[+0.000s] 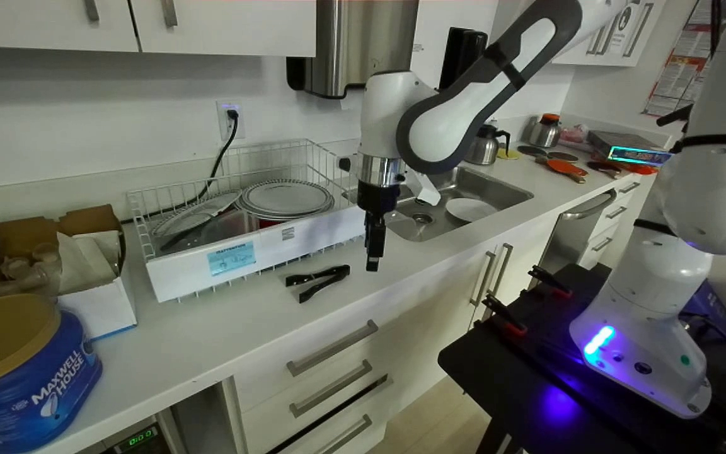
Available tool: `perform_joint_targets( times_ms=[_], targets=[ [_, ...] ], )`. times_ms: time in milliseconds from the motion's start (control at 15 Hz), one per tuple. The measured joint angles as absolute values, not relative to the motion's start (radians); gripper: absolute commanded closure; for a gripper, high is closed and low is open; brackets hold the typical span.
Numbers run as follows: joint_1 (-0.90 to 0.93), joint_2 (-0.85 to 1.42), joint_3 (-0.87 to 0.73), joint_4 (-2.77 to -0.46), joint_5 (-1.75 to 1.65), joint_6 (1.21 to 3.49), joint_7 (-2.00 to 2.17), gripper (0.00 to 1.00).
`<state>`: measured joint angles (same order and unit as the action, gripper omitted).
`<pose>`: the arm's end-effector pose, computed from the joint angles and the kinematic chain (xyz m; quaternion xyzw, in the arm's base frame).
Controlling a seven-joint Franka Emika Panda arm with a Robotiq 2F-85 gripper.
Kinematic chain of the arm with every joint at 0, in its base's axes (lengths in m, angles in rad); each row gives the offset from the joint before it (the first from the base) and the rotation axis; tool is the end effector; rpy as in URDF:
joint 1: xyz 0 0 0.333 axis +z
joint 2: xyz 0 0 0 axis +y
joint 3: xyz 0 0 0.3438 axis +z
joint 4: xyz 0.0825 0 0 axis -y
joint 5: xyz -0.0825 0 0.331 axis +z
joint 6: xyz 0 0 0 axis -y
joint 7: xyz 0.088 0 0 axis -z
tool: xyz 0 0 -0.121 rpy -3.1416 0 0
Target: Move the black tongs to the plate in the dish drainer
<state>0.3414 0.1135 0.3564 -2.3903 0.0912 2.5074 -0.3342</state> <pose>0.3628 0.3031 0.3311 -0.8868 -0.4597 0.0039 0.0470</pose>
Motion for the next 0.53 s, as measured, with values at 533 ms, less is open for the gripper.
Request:
perform_joint_targets(
  times_ms=[533],
  targets=[
    [0.338,0.157,0.357,-2.371,0.07,2.507,-0.408,0.0]
  ],
)
